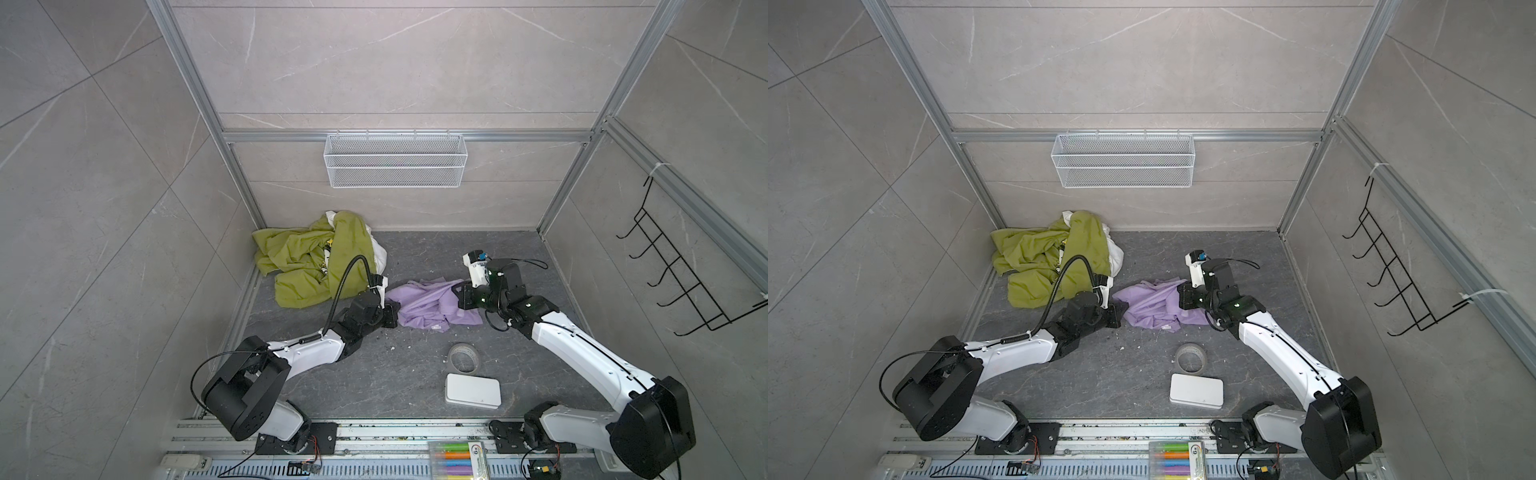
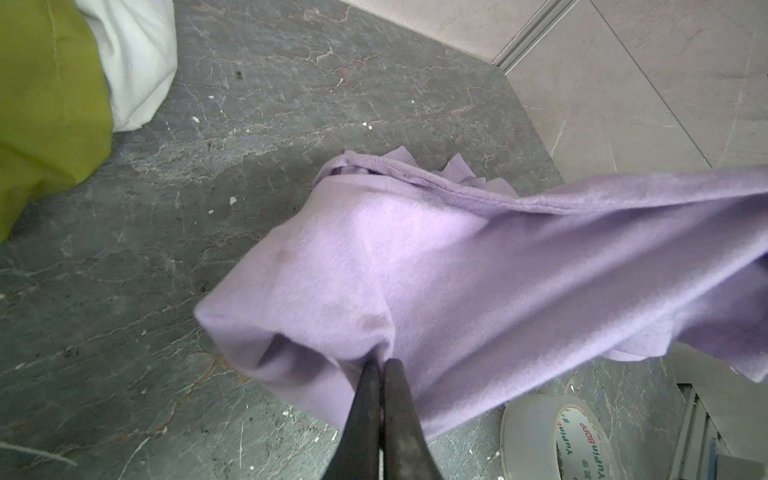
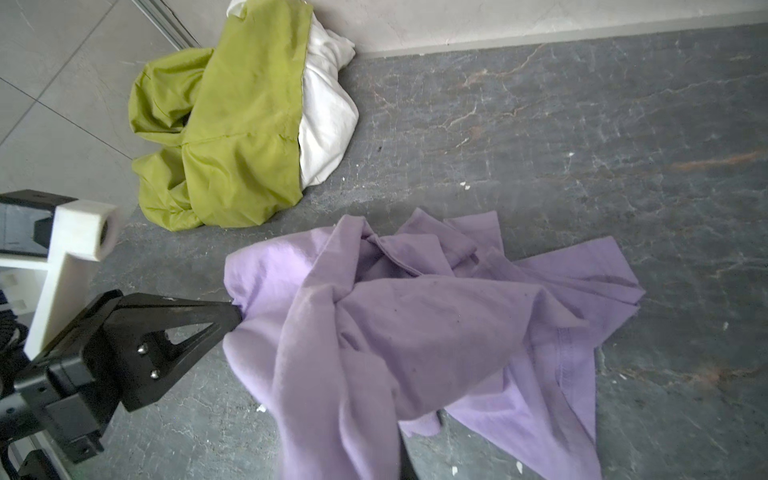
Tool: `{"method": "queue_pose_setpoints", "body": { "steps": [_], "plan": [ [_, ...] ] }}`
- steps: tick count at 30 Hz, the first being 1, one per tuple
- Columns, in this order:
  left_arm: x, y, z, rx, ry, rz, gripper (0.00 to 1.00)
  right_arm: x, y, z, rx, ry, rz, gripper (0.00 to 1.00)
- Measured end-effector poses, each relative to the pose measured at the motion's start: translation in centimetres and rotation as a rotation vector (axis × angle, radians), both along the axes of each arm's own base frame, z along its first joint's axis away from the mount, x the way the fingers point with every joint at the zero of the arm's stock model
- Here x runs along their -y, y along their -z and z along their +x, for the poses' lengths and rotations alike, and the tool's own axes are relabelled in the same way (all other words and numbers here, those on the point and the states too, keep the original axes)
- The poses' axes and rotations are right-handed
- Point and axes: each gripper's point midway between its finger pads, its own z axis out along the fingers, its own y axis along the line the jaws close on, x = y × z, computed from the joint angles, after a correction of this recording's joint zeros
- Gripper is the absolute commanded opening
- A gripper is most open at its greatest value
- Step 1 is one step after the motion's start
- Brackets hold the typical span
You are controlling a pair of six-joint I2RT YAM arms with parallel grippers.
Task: Pick out a specific cloth from the pile
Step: 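Lower the lavender shirt with both grippers onto the table beside the pile, then open both grippers to release the lavender shirt on the table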
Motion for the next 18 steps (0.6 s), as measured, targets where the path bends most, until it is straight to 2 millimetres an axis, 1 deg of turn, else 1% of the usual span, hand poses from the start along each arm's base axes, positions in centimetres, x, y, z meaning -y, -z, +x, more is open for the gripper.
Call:
{"method": "queue_pose_setpoints", "body": {
  "steps": [8, 14, 18],
  "plan": [
    [-1.1, 2.2, -1.0, -0.04, -0.03, 0.004, 0.0, 0.8, 3.7, -1.2, -0.064, 0.014, -0.044, 0.0],
    [-1.6, 3.1, -1.4, -0.057, -0.04, 0.004, 0.0, 1.5, 6.1, -1.4, -0.106, 0.037, -0.086, 0.0],
    [-1.8, 3.4, -1.6, -0.059, -0.048, 0.003, 0.0, 1.9, 7.1, -1.5, -0.111, 0.054, -0.105, 0.0]
  ]
}}
